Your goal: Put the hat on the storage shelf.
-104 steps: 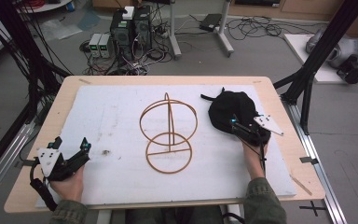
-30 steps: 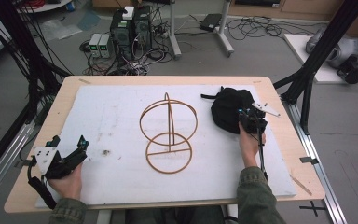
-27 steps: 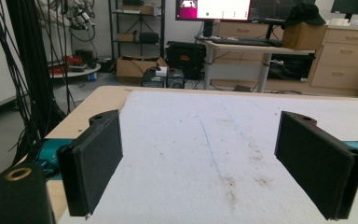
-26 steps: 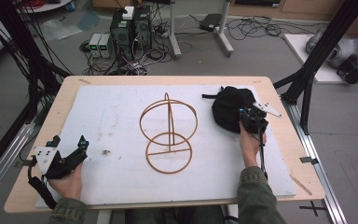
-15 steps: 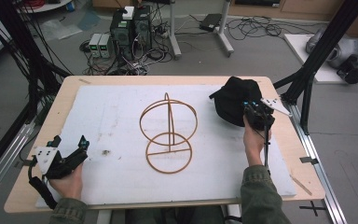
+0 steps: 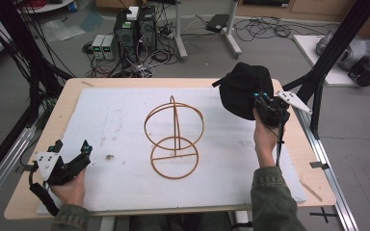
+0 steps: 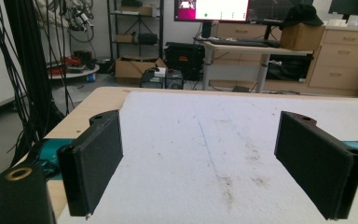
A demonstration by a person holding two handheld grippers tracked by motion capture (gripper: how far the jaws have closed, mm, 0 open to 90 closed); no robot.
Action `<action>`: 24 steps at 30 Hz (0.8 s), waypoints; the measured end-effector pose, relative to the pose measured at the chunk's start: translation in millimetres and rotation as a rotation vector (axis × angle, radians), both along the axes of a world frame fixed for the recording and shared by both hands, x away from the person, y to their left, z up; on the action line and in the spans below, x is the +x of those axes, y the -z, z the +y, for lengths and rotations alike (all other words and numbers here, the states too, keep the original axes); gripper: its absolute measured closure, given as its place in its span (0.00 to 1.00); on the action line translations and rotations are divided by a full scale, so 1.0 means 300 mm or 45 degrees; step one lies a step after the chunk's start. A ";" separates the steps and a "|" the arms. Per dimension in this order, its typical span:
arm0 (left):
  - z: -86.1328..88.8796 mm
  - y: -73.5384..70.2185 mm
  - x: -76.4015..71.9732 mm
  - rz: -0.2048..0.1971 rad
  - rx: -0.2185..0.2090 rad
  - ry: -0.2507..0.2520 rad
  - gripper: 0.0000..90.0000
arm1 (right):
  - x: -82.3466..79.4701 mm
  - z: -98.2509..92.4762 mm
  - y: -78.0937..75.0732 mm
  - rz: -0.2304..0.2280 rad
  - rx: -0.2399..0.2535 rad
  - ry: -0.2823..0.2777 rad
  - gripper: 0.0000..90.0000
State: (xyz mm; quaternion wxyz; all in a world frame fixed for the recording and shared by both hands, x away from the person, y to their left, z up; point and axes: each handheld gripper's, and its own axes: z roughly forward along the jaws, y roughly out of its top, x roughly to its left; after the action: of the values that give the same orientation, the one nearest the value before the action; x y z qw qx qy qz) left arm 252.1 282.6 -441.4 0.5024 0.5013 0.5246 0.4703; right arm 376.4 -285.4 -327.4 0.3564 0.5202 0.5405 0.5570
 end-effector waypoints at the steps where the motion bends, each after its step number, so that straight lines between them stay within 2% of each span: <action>1: 0.000 0.000 0.001 0.001 -0.001 0.000 0.17 | -0.004 0.000 -0.008 -0.015 -0.006 0.000 0.98; 8: 0.007 0.001 0.003 -0.001 -0.015 -0.005 0.17 | -0.027 0.013 -0.054 -0.053 -0.019 -0.013 0.98; 13: 0.013 0.001 0.003 0.000 -0.026 -0.013 0.17 | -0.053 0.035 -0.084 -0.089 -0.017 -0.055 0.98; 20: 0.013 0.001 0.004 0.001 -0.028 -0.011 0.17 | -0.097 0.085 -0.126 -0.152 0.002 -0.165 0.98; 24: 0.014 0.001 0.005 -0.002 -0.032 -0.013 0.17 | -0.125 0.116 -0.145 -0.184 0.051 -0.247 0.98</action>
State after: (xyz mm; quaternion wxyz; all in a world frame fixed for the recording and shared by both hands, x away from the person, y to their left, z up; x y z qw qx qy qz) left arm 253.5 286.8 -441.8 0.5067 0.4919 0.5325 0.4667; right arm 339.0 -250.6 -283.8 0.3286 0.4309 0.5499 0.6355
